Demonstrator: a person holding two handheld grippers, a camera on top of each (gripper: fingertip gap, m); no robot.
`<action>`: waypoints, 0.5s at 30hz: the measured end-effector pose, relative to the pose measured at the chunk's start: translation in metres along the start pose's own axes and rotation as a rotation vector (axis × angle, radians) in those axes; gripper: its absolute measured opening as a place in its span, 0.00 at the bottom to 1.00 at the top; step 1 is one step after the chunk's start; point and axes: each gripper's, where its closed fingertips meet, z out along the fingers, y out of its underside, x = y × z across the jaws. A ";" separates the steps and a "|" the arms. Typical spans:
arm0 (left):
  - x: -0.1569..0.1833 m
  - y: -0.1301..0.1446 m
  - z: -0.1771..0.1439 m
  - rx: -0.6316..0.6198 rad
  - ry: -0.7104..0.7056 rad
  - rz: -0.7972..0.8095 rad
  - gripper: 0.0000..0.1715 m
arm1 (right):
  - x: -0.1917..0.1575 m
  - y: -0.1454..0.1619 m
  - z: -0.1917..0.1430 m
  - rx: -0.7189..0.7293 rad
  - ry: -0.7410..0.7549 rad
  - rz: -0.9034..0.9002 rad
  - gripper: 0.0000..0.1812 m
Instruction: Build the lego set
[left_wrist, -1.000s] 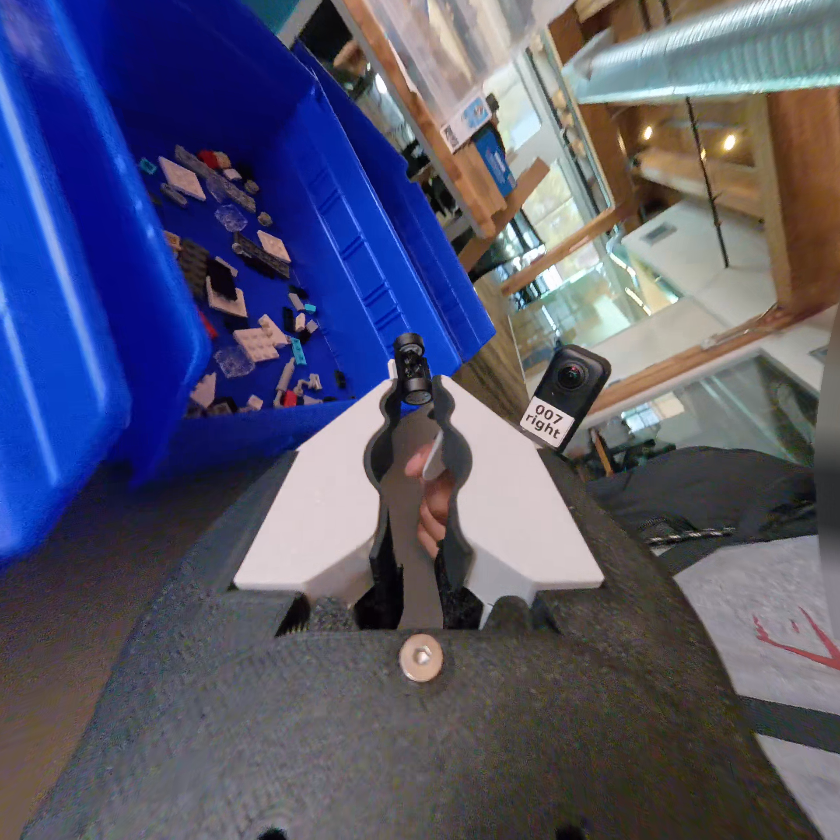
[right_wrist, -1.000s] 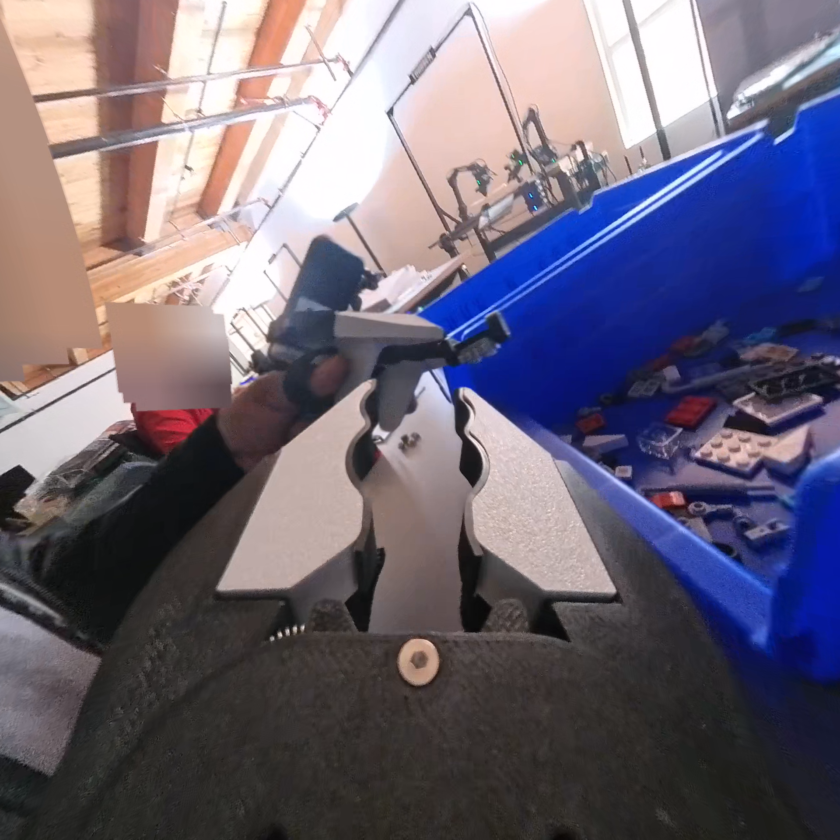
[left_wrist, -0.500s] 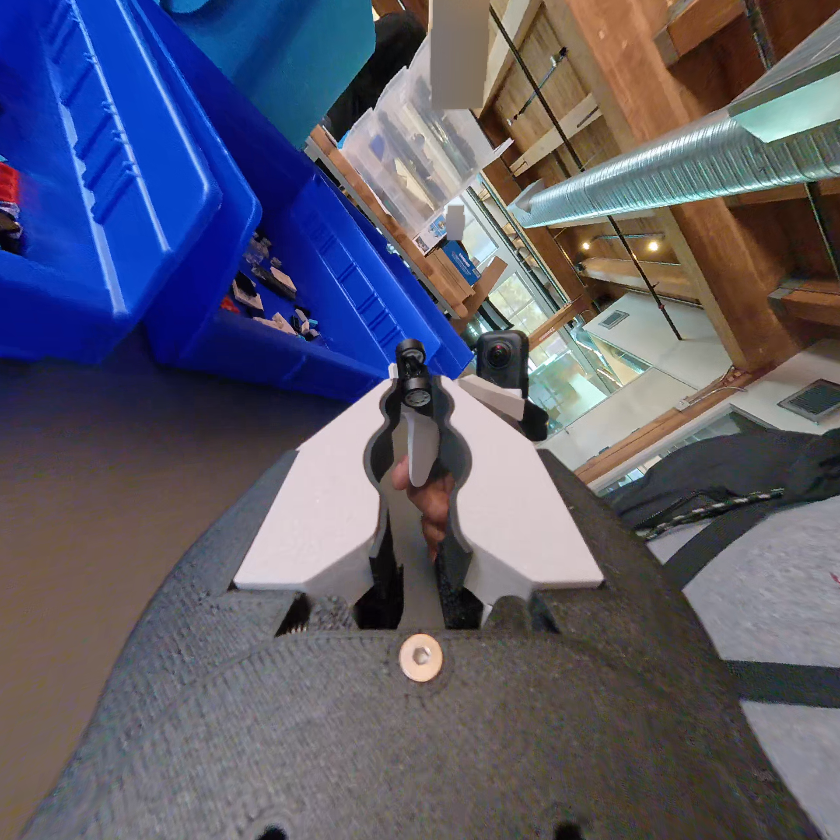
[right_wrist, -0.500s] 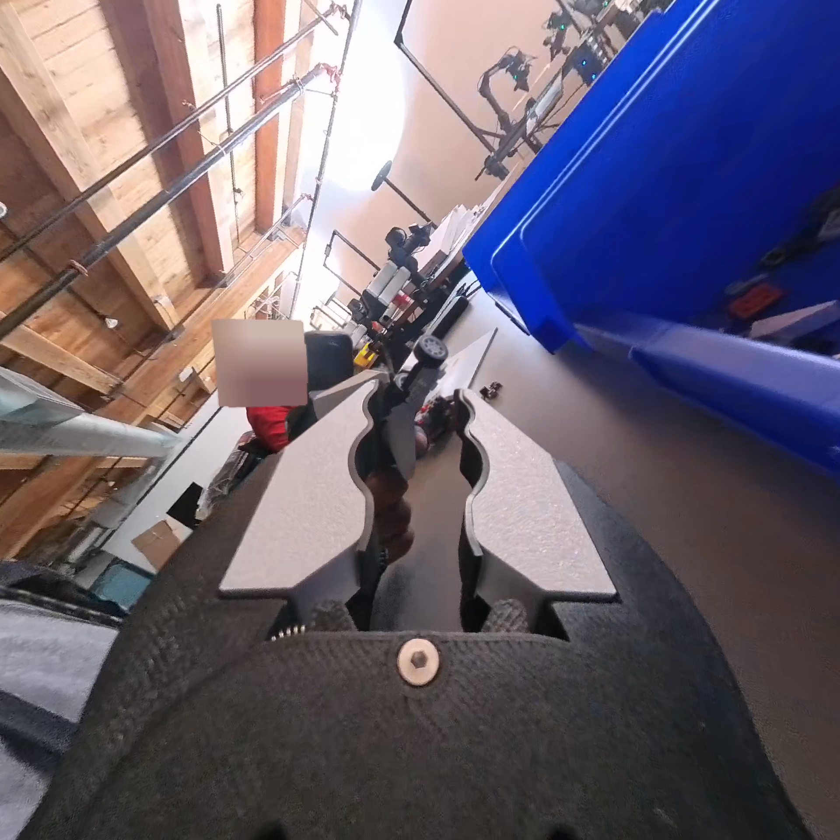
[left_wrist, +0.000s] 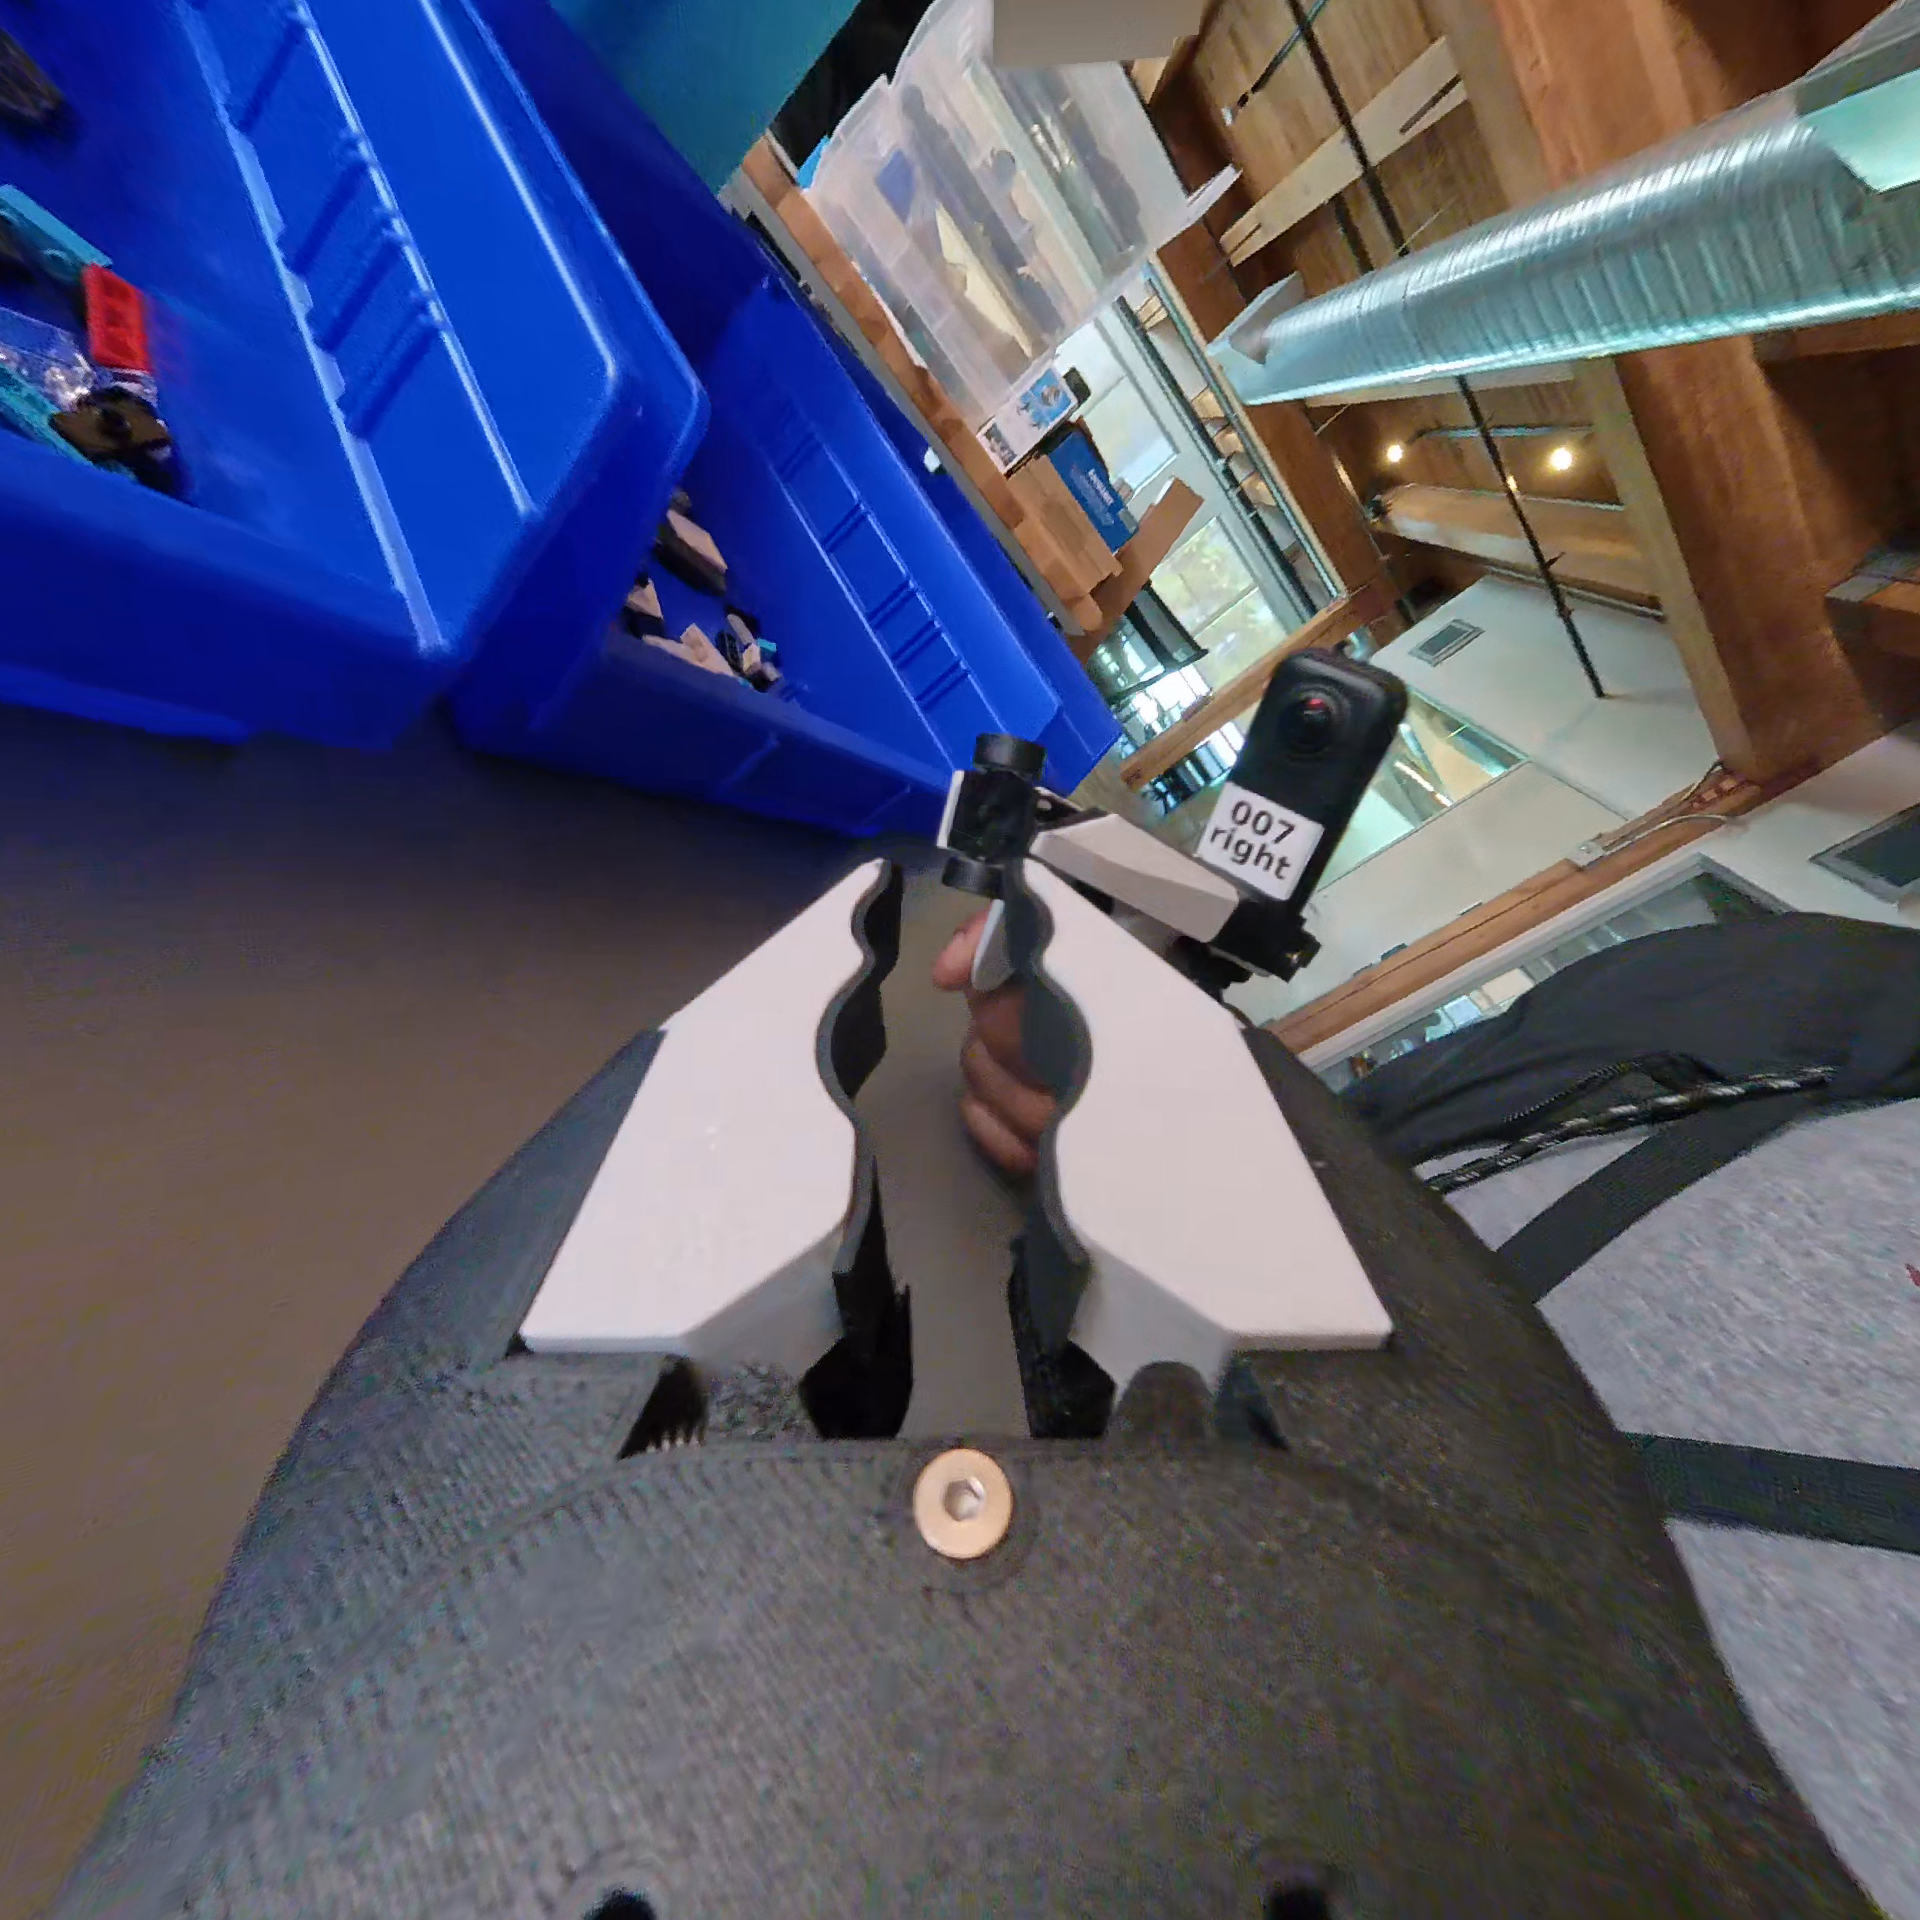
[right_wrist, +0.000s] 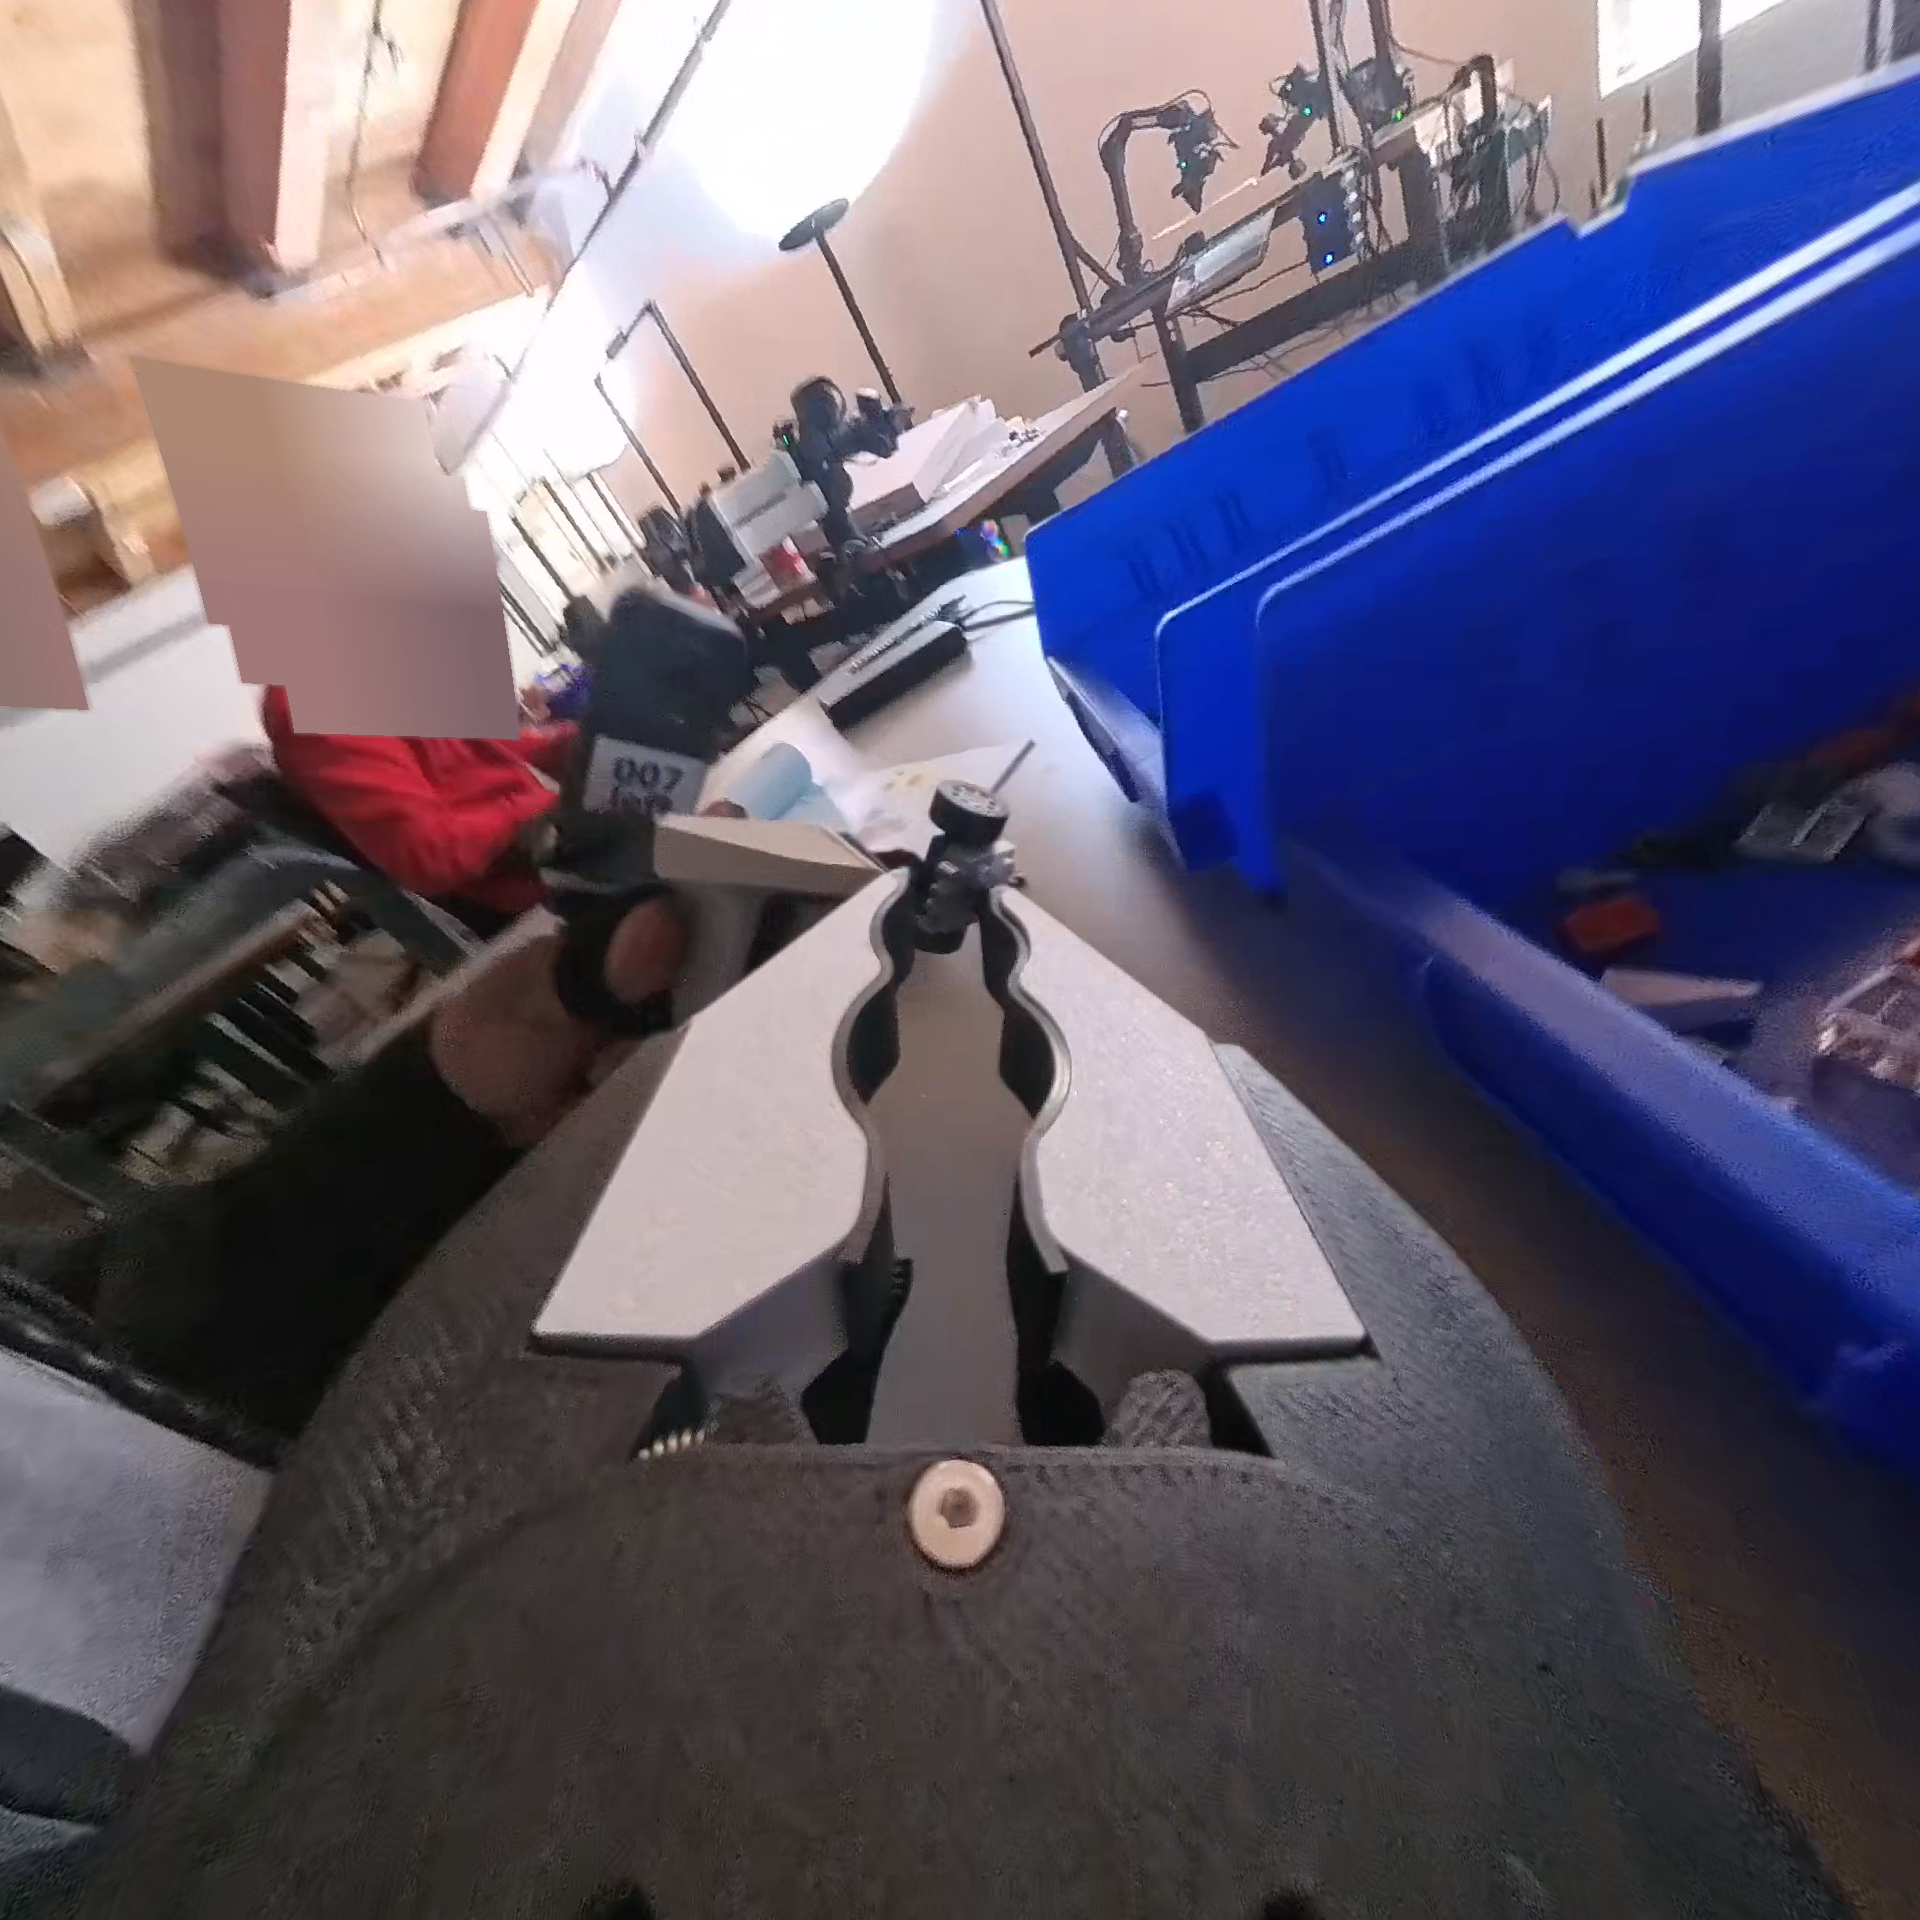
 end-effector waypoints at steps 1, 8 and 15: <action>0.000 0.000 0.000 -0.014 -0.003 0.002 0.14 | 0.000 0.001 0.001 -0.016 0.011 -0.067 0.07; 0.005 0.004 0.002 -0.115 0.028 0.013 0.20 | -0.005 0.011 0.009 -0.115 0.042 -0.501 0.07; 0.002 0.004 -0.005 -0.159 0.020 0.105 0.19 | -0.011 0.021 0.011 -0.161 0.000 -0.674 0.06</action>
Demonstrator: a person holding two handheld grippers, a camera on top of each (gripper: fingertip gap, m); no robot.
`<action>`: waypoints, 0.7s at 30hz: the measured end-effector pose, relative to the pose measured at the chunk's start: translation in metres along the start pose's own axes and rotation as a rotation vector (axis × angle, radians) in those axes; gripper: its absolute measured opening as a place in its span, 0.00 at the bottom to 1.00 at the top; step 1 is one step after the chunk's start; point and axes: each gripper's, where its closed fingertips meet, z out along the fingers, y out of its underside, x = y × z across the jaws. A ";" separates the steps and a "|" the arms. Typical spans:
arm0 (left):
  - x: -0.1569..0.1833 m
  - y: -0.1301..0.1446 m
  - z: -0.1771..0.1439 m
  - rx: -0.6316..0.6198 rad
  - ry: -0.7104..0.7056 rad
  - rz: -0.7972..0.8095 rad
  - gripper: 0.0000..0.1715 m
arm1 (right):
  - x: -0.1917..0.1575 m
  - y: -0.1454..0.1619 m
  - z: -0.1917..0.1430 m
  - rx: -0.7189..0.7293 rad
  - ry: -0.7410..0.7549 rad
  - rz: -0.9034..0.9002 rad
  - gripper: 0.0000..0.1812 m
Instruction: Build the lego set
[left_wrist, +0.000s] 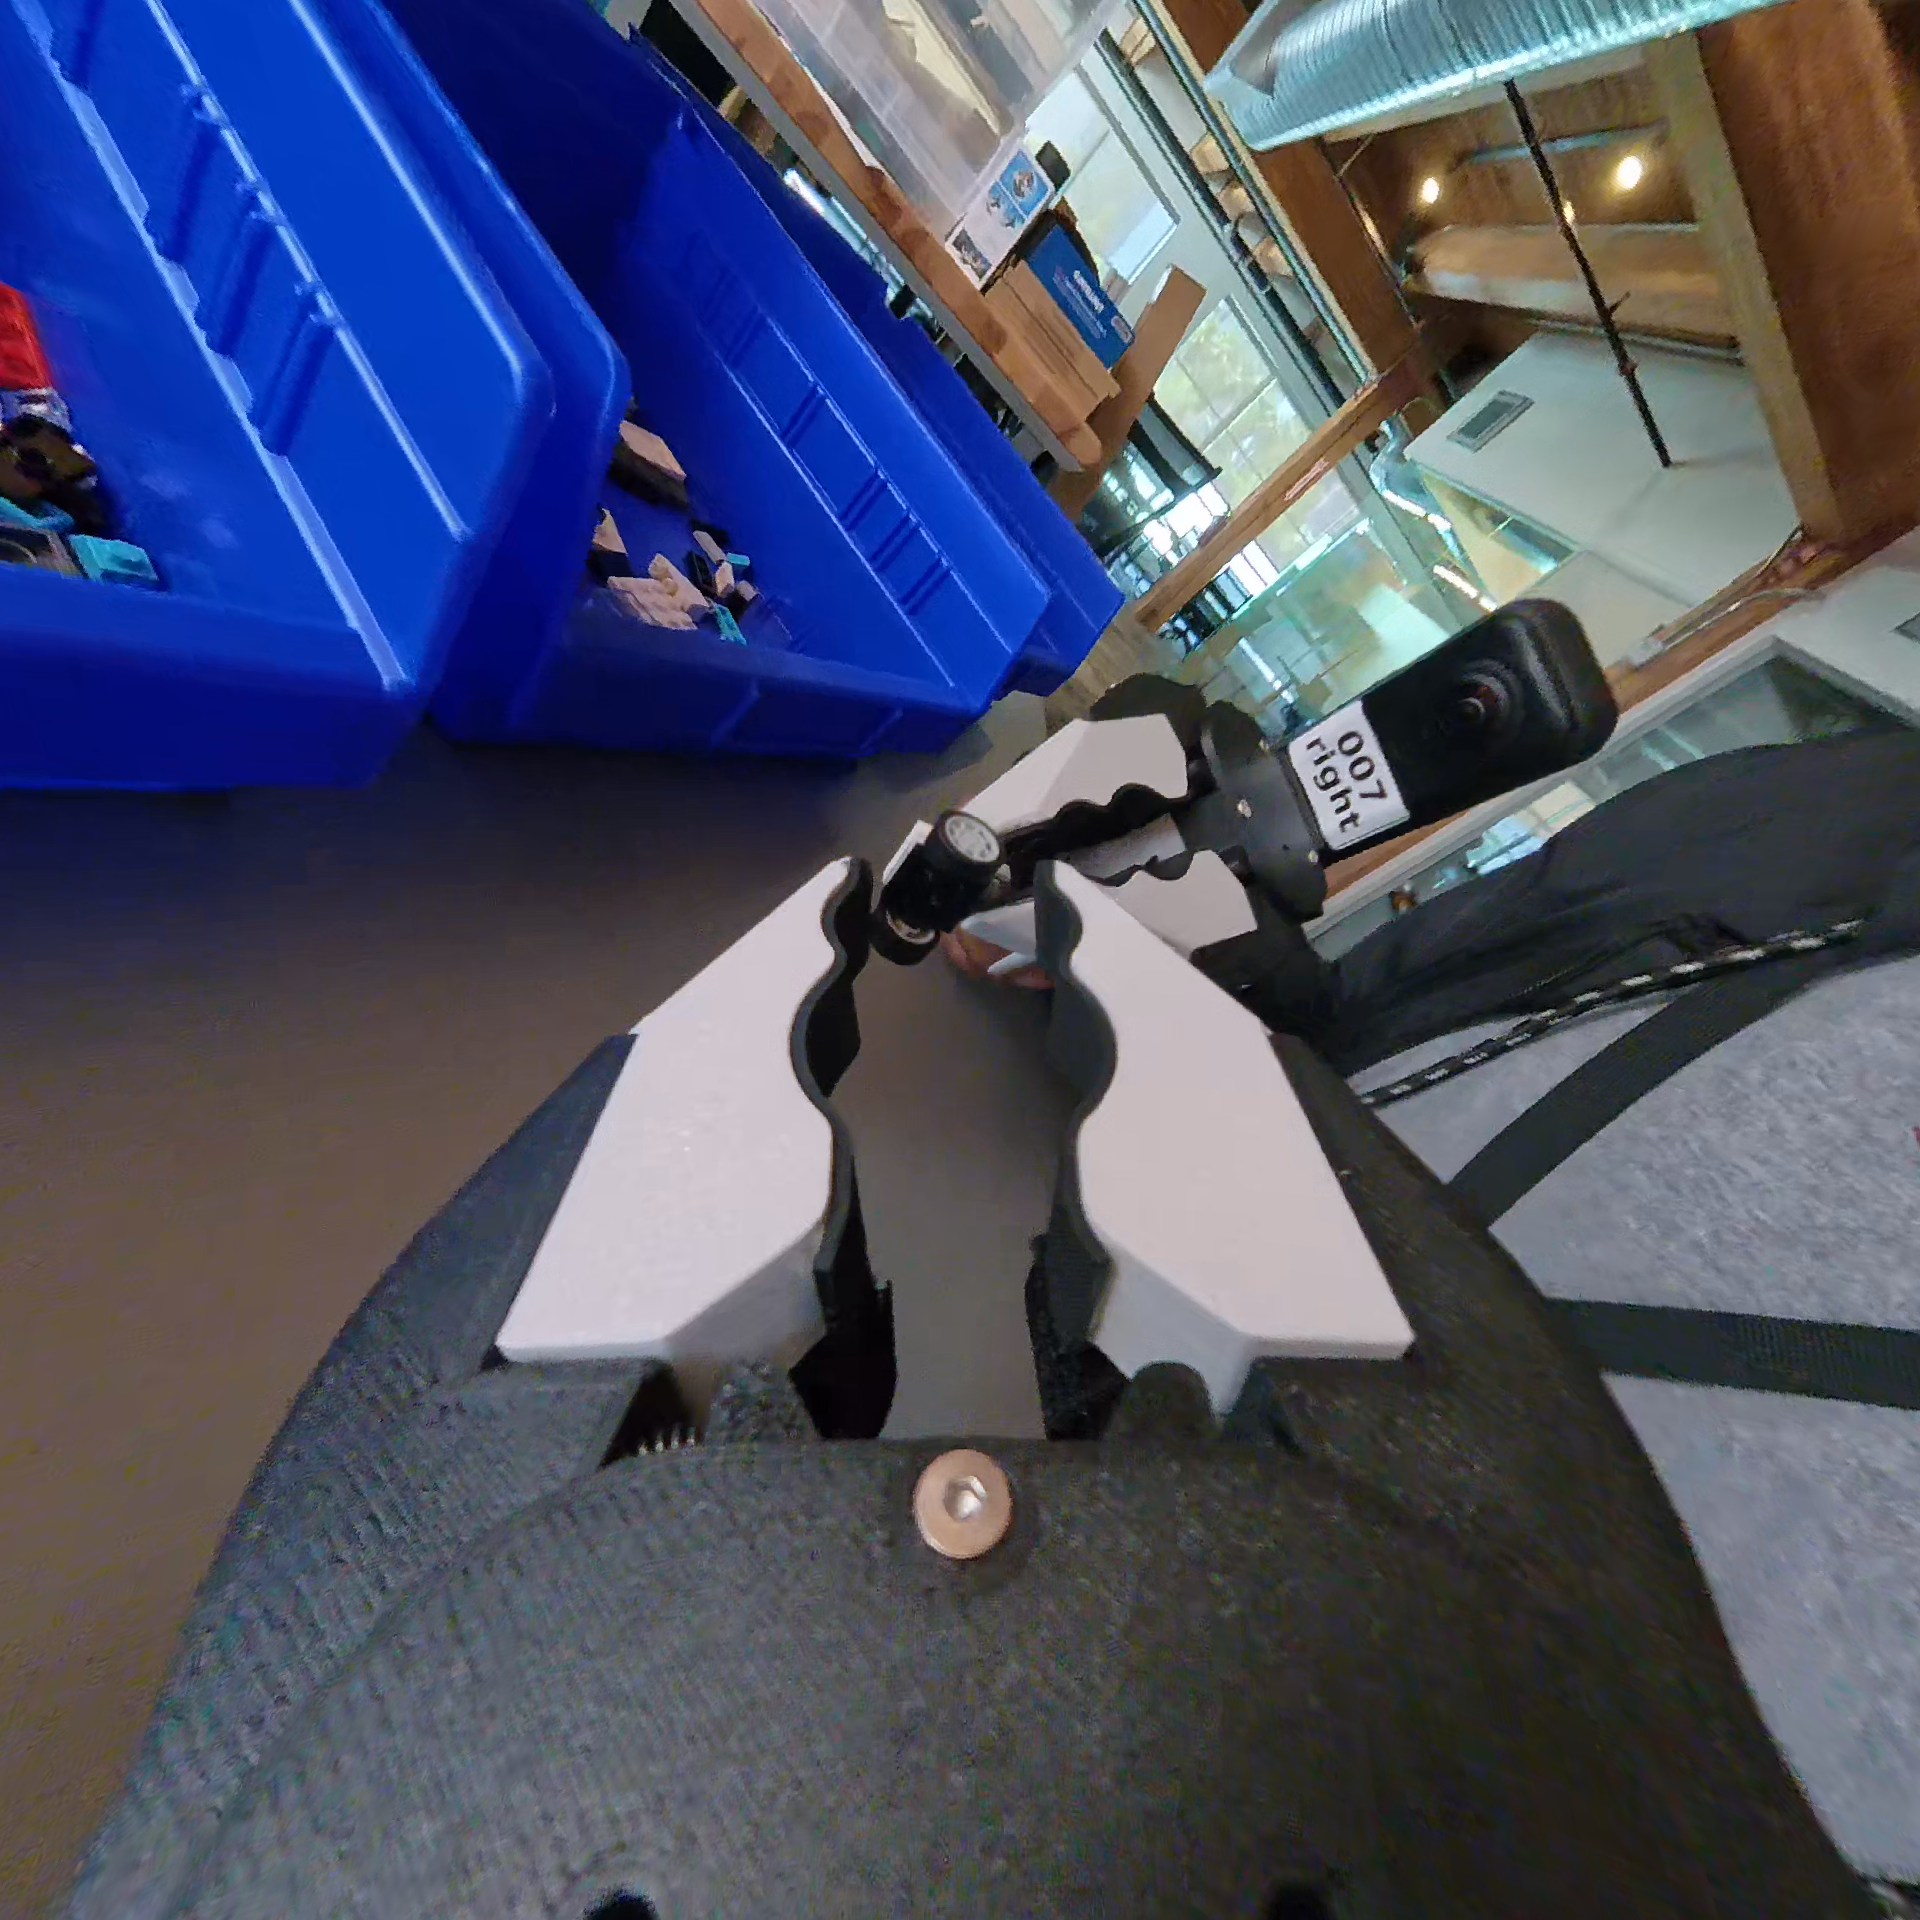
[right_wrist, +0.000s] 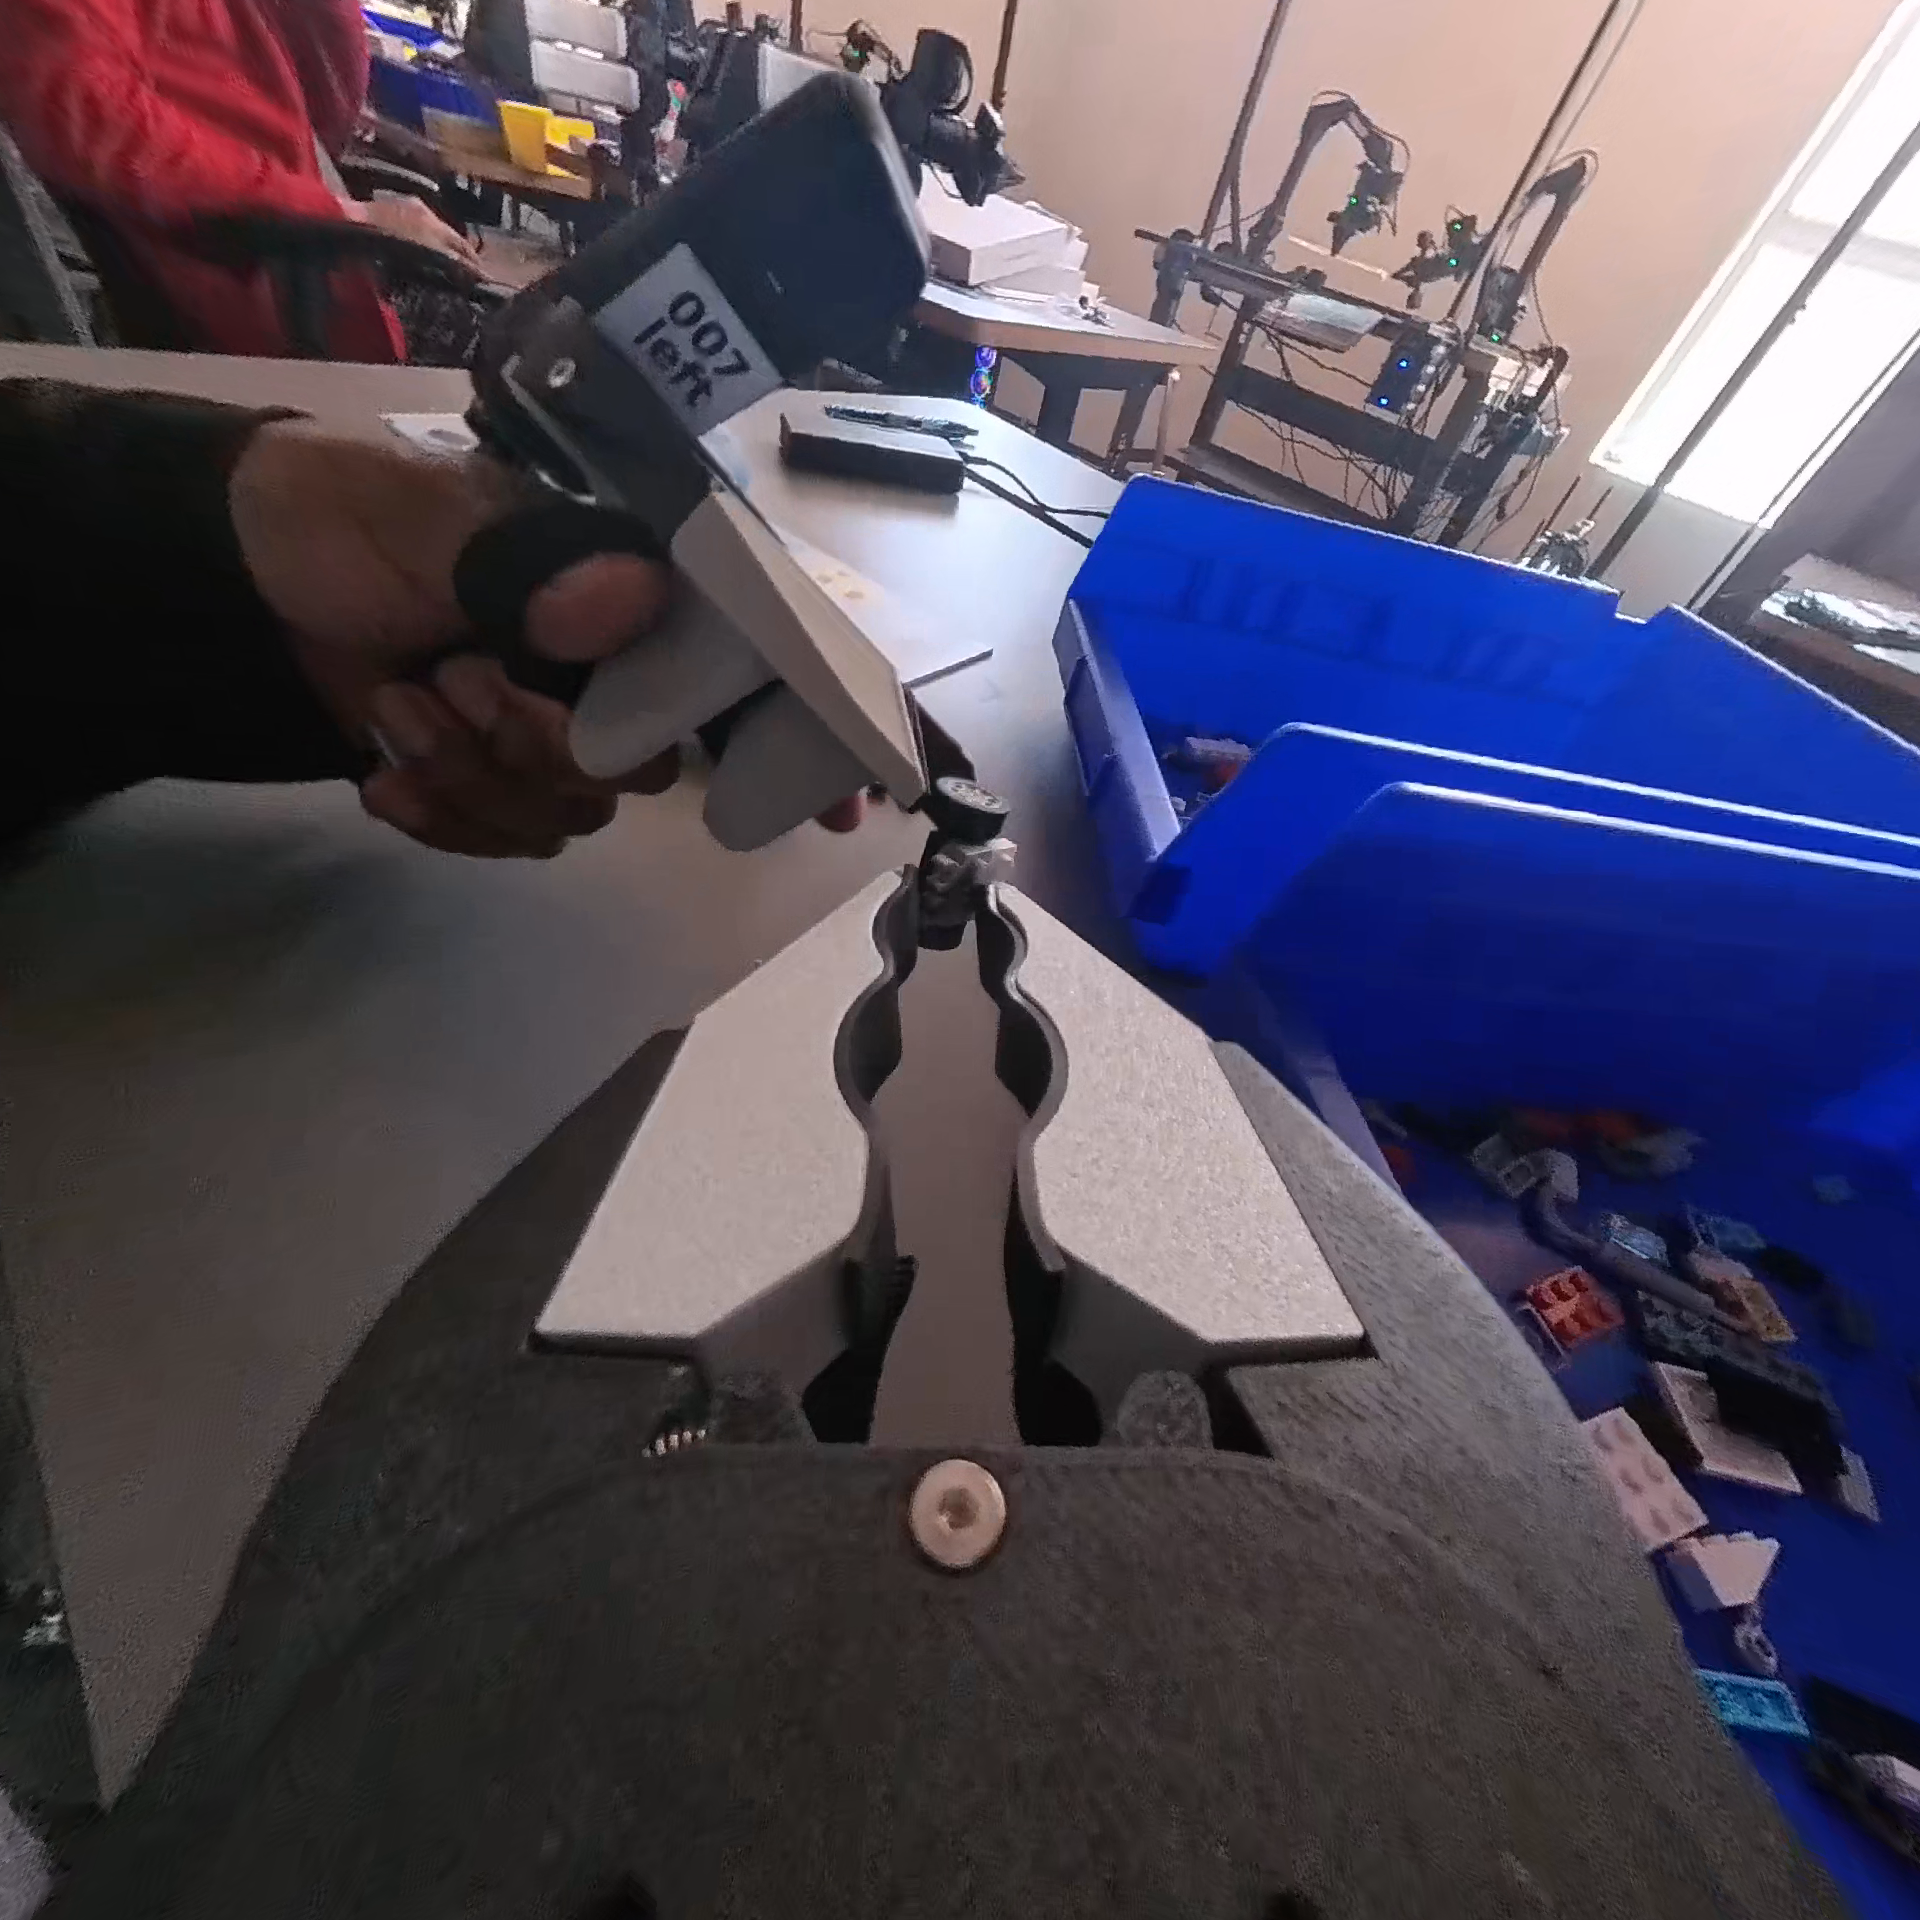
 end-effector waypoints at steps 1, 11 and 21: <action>0.000 0.001 -0.001 -0.013 -0.004 0.021 0.19 | -0.001 0.000 0.000 -0.002 -0.005 -0.013 0.06; -0.004 0.010 0.003 -0.105 -0.017 0.144 0.12 | -0.010 0.007 0.003 -0.033 -0.054 -0.110 0.06; -0.007 0.007 0.008 -0.050 -0.047 0.163 0.10 | -0.005 0.007 -0.001 -0.013 -0.055 -0.016 0.06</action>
